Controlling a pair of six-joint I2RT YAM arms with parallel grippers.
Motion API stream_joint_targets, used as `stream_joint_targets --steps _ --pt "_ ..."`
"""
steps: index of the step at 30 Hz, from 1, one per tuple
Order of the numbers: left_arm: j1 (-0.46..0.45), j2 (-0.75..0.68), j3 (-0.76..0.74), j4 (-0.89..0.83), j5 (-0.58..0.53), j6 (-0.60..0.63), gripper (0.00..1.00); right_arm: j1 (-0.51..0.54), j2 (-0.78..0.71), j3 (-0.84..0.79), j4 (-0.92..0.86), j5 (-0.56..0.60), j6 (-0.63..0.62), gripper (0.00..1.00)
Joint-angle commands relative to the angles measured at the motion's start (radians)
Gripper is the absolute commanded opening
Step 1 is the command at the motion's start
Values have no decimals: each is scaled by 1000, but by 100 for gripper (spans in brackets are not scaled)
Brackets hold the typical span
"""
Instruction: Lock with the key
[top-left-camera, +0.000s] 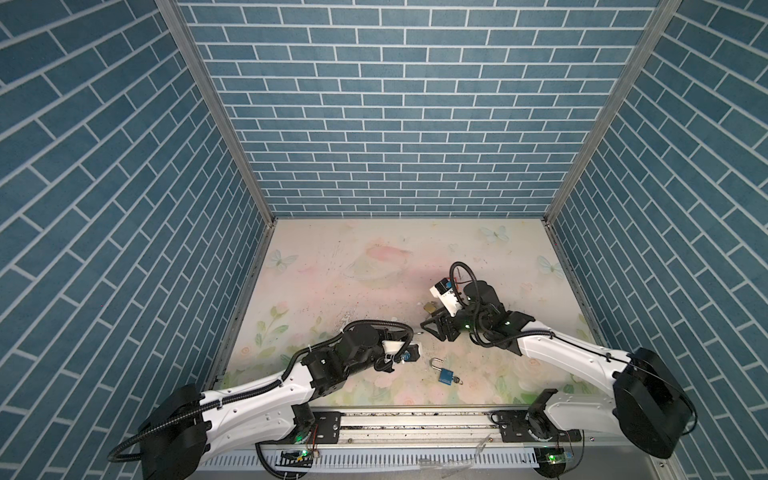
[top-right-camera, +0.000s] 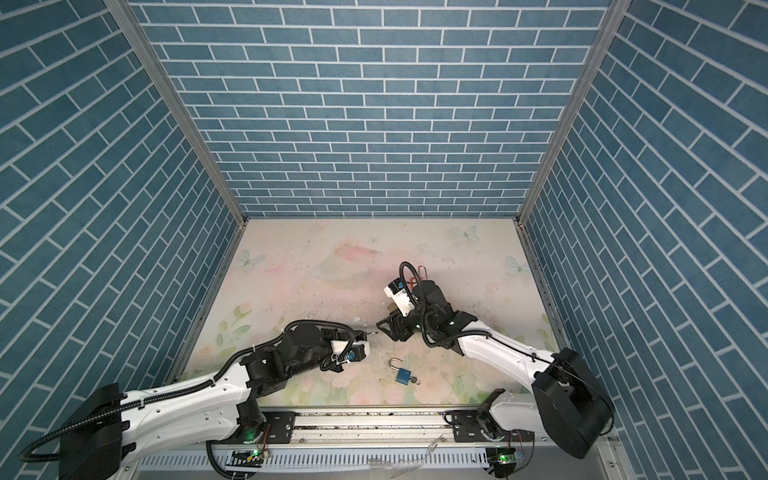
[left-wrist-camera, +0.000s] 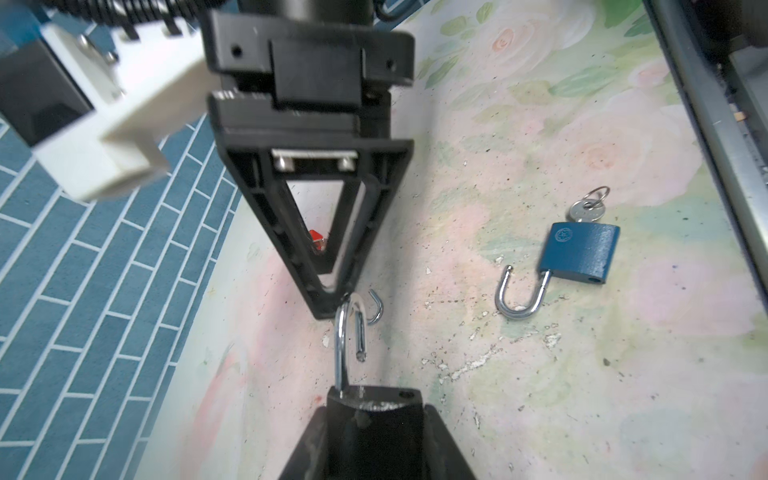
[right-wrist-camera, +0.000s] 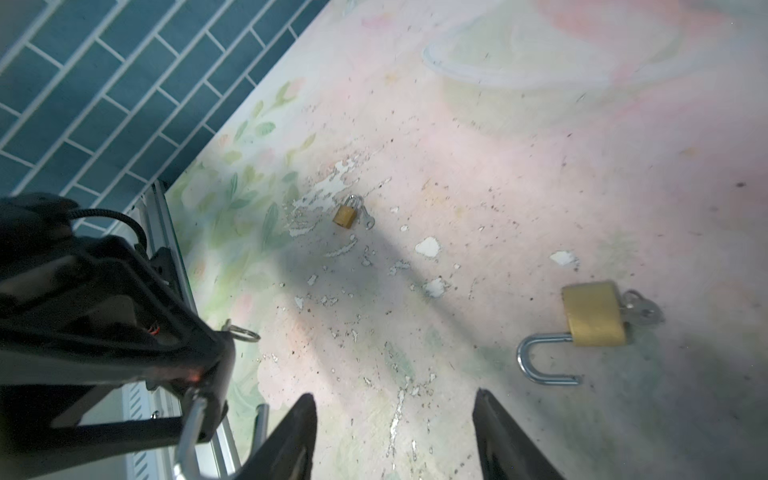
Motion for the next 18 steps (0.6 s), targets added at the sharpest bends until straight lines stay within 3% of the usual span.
stream_joint_targets --steps 1,7,13,18 --pt "14 22 48 -26 74 -27 0 -14 -98 -44 23 -38 -11 60" --pt "47 62 83 -51 161 -61 0 10 -158 -98 92 -219 -25 61" --pt "70 70 91 -45 195 -83 0 38 -112 -92 110 -239 -22 57" --pt "77 74 92 -42 200 -84 0 38 -67 -81 128 -247 -15 47"
